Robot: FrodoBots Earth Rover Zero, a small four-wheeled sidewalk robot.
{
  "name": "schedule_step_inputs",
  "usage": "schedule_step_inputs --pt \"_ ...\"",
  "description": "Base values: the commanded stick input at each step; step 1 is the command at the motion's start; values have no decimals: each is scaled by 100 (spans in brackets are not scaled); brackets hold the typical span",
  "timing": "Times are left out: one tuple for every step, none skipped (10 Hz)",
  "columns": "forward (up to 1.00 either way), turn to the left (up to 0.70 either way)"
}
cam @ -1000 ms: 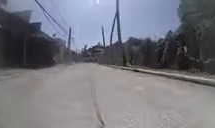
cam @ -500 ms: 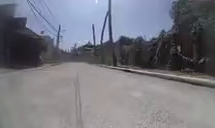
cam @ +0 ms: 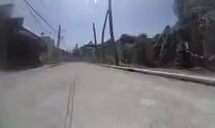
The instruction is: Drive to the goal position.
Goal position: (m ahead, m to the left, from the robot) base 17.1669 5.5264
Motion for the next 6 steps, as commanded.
schedule_step_inputs --pt "85 0" --pt "85 0" --pt "85 0" --pt "85 0" --pt "85 0" --pt "85 0"
